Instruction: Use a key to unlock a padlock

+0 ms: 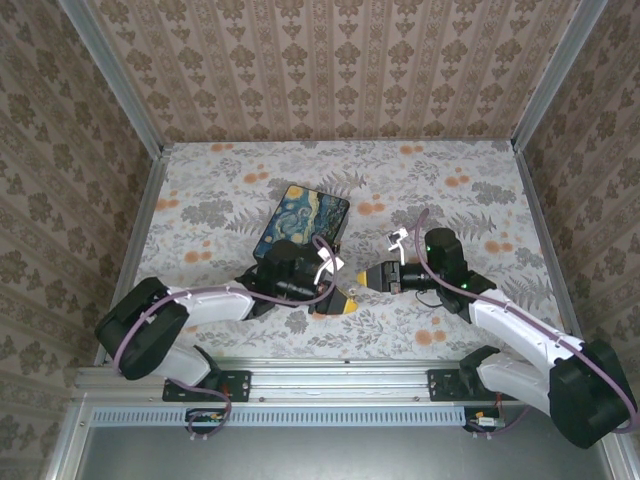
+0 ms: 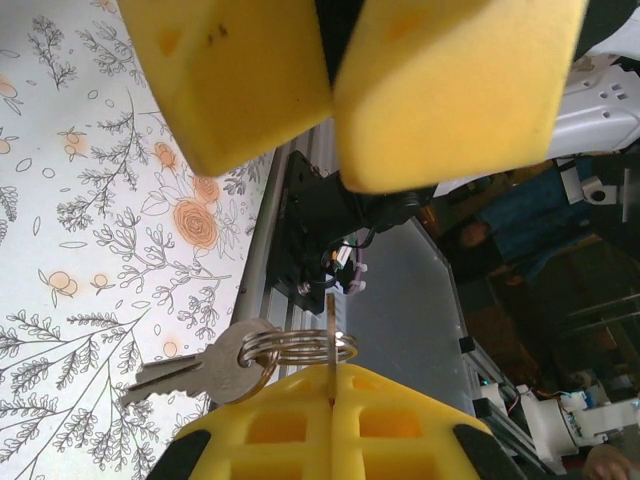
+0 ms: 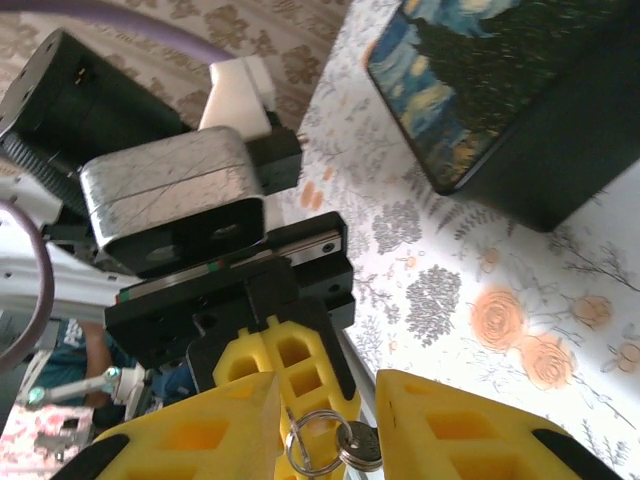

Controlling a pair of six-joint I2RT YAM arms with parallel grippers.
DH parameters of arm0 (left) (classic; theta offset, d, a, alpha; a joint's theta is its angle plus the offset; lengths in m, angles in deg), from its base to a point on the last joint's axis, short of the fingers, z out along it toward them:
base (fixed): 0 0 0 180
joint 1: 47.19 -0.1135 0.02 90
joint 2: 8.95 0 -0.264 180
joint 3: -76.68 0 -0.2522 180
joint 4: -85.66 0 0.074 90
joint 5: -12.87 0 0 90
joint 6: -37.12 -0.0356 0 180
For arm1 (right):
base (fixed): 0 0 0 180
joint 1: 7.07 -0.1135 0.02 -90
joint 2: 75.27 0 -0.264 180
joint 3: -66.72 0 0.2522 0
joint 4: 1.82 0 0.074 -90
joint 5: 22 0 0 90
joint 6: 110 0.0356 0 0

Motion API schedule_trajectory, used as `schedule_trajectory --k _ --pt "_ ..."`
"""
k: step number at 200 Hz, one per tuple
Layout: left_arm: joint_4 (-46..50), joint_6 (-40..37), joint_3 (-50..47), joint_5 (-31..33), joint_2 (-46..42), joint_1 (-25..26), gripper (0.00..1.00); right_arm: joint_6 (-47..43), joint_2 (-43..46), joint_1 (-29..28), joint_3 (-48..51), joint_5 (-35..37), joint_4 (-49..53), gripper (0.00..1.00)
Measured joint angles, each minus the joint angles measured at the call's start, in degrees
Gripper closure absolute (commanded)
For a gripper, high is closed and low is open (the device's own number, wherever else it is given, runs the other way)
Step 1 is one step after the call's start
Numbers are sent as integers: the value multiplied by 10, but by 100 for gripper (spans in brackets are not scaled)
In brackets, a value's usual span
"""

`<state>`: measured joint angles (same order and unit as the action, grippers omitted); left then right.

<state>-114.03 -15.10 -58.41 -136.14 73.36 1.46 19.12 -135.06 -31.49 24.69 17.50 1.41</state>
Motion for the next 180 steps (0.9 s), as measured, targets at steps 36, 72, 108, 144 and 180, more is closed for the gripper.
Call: schedule_trajectory --k 36,72,108,144,180 --pt "38 -19 12 -7 -7 -8 100 -7 -1 -5 0 -32 -10 69" --pt "48 -21 12 -8 -8 -12 100 -15 -1 -12 0 -42 -9 68" --pt "48 -21 12 -8 -10 -12 100 -19 -19 -31 0 -42 -9 66" --pt "48 -24 12 -8 -11 -14 100 -19 -39 -32 0 -42 -9 73" --pt "50 -27 12 -8 -15 -16 100 -18 -43 -37 -3 -44 -16 86"
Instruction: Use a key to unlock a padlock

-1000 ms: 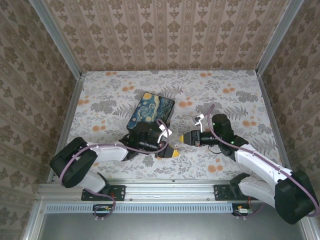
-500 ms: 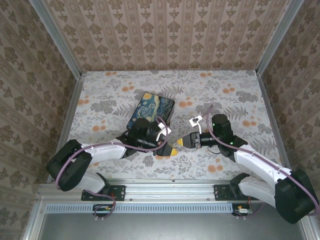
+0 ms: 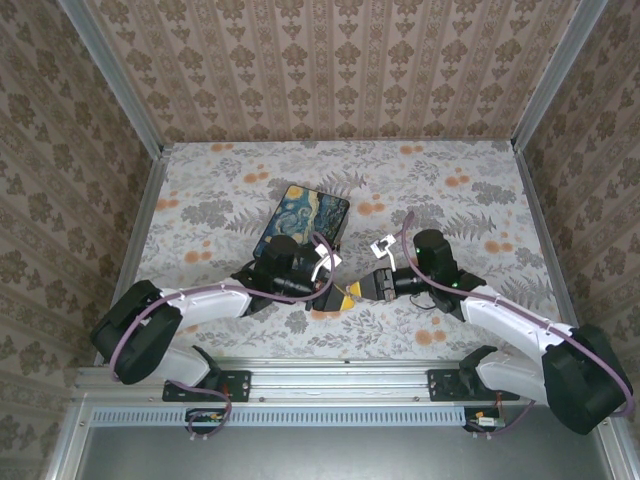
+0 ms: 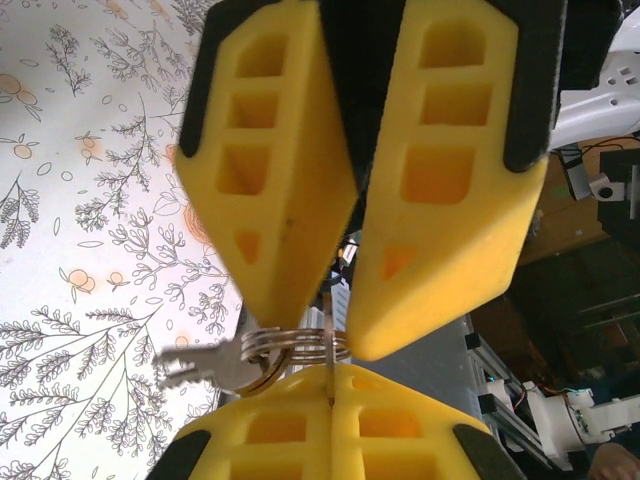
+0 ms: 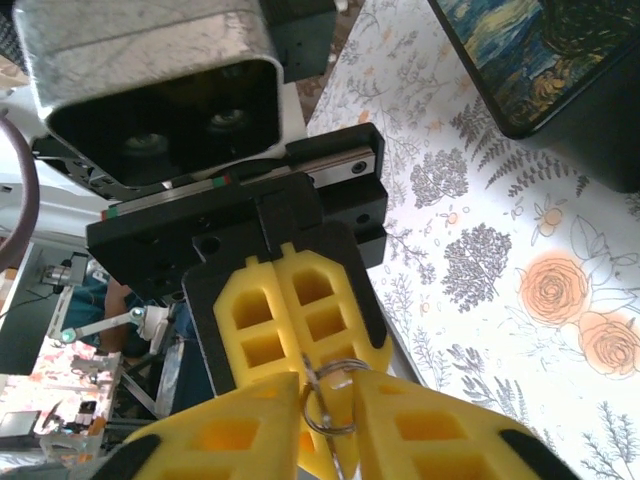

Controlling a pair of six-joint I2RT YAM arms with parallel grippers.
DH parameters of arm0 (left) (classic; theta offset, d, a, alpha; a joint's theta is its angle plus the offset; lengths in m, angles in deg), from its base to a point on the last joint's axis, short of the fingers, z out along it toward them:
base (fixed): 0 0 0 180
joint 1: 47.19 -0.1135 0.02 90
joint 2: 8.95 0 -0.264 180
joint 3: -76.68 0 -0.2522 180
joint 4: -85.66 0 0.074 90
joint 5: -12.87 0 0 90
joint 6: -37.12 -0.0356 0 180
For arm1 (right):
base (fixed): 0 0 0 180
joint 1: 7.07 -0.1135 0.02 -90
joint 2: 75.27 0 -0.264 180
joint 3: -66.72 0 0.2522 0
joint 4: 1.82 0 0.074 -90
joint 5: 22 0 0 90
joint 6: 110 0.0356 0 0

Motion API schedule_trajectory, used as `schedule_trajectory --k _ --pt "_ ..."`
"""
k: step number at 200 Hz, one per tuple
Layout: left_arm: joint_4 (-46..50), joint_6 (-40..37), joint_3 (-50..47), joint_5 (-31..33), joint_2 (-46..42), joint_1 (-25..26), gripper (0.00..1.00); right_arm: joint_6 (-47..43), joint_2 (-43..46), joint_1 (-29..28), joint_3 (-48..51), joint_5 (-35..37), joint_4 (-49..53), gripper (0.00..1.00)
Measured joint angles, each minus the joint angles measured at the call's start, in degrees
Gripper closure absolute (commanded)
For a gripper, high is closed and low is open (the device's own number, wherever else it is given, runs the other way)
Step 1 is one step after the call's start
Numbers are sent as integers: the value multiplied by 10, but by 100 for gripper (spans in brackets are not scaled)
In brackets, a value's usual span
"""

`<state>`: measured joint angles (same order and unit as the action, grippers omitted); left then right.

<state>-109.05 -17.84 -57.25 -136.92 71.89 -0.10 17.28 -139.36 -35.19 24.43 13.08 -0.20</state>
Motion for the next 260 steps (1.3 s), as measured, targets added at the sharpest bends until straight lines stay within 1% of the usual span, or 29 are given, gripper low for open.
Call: schedule_trajectory --k 34,53,76,81,87,98,106,122,141,160,180,212,231,260 --pt "1 -2 0 0 0 -3 100 3 -4 -3 0 -2 -12 92" --pt "5 -2 0 -1 0 -6 100 2 -8 -3 0 -2 -14 100" --pt "11 -2 0 -1 0 -11 100 2 -15 -2 -3 -1 -14 100" --pt "12 -2 0 0 0 -12 96 2 -17 -2 -4 0 -14 100" --pt "13 -2 0 0 0 -14 88 2 -19 -1 -6 1 -14 100" --pt "14 0 0 0 0 -17 85 4 -22 2 -7 4 -14 100" --pt "14 -2 0 0 0 -20 76 5 -24 4 -7 6 -12 100" --pt "14 -1 0 7 0 -29 66 12 -26 16 -7 15 -7 100" --pt "16 2 -5 18 -5 -38 61 27 -27 31 -7 29 -5 100" --pt "19 3 -8 34 -14 -44 57 62 -27 39 -6 51 -11 100" --pt "20 12 -8 67 -18 -44 56 118 -33 39 -3 80 -29 100" --pt "8 48 -22 156 -24 -38 56 218 -36 39 8 131 -45 100" --pt "-1 70 -36 209 -33 -24 57 266 -35 37 9 159 -45 100" --pt "-19 97 -39 263 -42 2 57 332 -34 24 9 201 -47 100"
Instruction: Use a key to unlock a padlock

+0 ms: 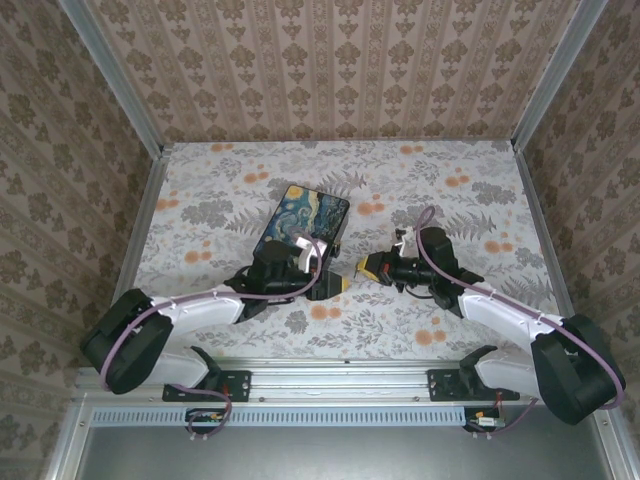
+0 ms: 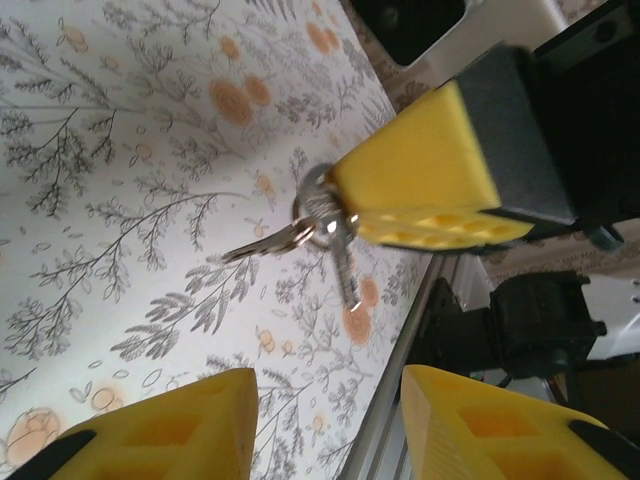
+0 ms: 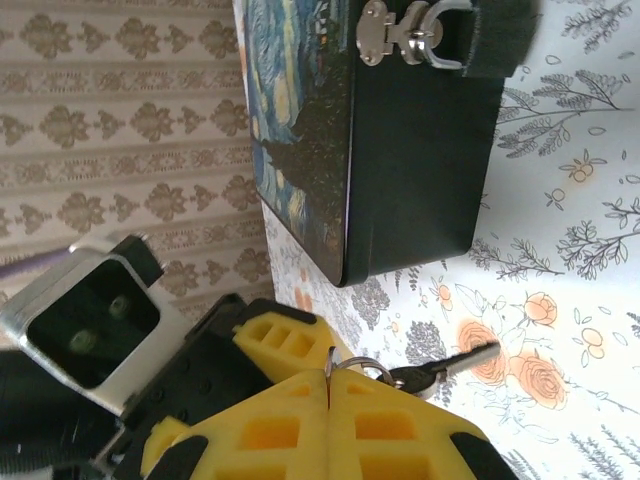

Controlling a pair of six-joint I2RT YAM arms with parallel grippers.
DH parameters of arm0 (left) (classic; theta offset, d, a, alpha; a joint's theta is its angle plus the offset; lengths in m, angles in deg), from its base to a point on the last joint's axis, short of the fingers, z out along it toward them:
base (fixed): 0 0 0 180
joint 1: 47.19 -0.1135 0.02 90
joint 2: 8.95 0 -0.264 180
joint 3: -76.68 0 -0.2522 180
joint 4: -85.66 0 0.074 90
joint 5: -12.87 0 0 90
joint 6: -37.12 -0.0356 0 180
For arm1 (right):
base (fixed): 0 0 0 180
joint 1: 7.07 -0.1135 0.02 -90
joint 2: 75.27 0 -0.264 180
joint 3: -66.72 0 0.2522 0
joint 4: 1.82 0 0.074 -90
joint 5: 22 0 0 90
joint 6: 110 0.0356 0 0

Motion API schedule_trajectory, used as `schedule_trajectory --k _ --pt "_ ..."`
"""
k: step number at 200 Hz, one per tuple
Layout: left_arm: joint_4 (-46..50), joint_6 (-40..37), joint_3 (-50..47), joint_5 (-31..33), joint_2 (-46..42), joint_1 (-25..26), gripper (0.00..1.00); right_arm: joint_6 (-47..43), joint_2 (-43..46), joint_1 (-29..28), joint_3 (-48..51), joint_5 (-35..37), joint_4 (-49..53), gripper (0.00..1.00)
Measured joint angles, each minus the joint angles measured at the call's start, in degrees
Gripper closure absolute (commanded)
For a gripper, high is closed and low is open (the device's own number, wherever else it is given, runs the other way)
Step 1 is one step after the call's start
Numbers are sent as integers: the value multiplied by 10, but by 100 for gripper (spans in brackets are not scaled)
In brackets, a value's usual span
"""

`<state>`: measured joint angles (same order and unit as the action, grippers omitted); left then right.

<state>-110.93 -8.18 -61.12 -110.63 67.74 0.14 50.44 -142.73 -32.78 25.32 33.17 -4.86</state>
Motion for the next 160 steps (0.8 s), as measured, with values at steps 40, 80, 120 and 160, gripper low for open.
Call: schedule_trajectory --k 40,80,120,160 --pt "-36 40 -7 49 -16 18 58 49 0 -25 0 43 -13 100" --pt "-37 55 -7 70 -16 18 58 68 0 -35 0 64 -26 100" --pt "-23 57 -7 79 -21 18 58 79 6 -37 1 77 -28 100" --pt "-34 66 -7 71 -8 18 62 93 -2 -50 1 79 -49 100"
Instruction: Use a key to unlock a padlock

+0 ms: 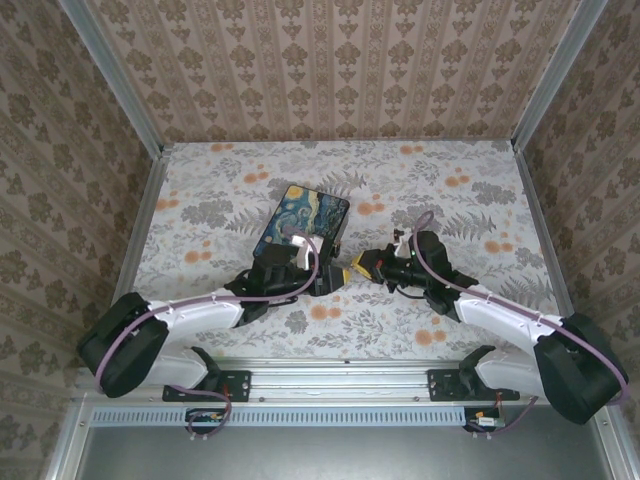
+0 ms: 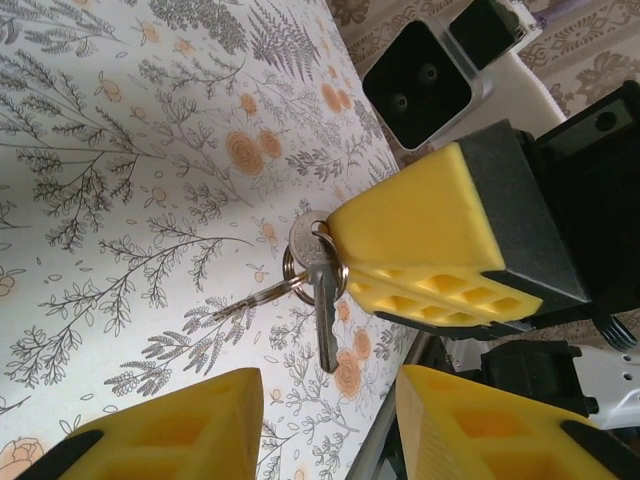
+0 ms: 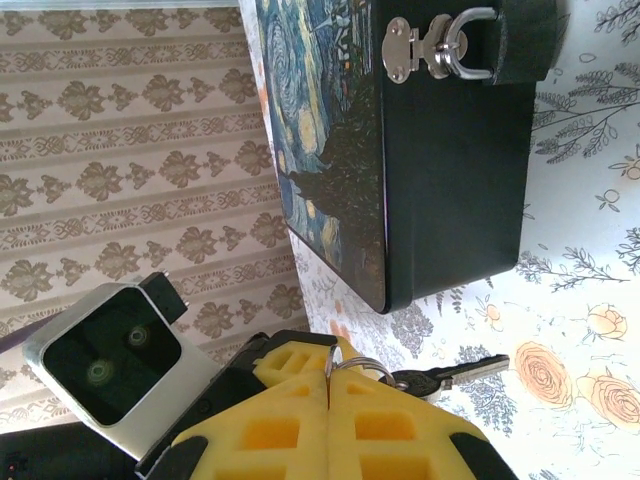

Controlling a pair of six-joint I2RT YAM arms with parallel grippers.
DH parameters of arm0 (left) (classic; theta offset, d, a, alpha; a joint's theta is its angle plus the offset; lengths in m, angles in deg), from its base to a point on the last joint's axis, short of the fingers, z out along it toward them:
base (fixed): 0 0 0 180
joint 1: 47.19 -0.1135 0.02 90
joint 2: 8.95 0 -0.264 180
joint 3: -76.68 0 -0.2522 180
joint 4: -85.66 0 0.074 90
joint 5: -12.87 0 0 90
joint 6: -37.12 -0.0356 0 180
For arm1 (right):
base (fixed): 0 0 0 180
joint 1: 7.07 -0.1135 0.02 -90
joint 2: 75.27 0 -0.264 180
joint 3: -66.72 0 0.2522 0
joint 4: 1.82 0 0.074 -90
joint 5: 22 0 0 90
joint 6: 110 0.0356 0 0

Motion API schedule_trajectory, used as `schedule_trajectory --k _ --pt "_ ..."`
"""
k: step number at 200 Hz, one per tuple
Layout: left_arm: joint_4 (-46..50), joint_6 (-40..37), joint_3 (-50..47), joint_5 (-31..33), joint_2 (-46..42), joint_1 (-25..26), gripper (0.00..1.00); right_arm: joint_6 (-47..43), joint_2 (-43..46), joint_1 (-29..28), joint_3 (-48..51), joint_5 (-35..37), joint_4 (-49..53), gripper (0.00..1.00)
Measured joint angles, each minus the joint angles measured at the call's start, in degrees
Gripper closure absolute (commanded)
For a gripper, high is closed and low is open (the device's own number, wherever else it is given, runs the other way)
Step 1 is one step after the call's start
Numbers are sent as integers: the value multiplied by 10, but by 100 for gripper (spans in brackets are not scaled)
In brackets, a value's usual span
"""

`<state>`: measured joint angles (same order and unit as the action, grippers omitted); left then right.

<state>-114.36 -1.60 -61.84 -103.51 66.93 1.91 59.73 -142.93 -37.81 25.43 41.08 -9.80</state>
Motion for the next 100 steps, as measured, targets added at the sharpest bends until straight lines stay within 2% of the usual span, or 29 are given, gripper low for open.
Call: schedule_trajectory --k 41,100 --pt "-16 13 0 -4 14 0 69 5 -24 -10 0 0 -16 100" --pt "-23 25 0 -8 14 -9 92 11 -28 -10 0 0 -34 100"
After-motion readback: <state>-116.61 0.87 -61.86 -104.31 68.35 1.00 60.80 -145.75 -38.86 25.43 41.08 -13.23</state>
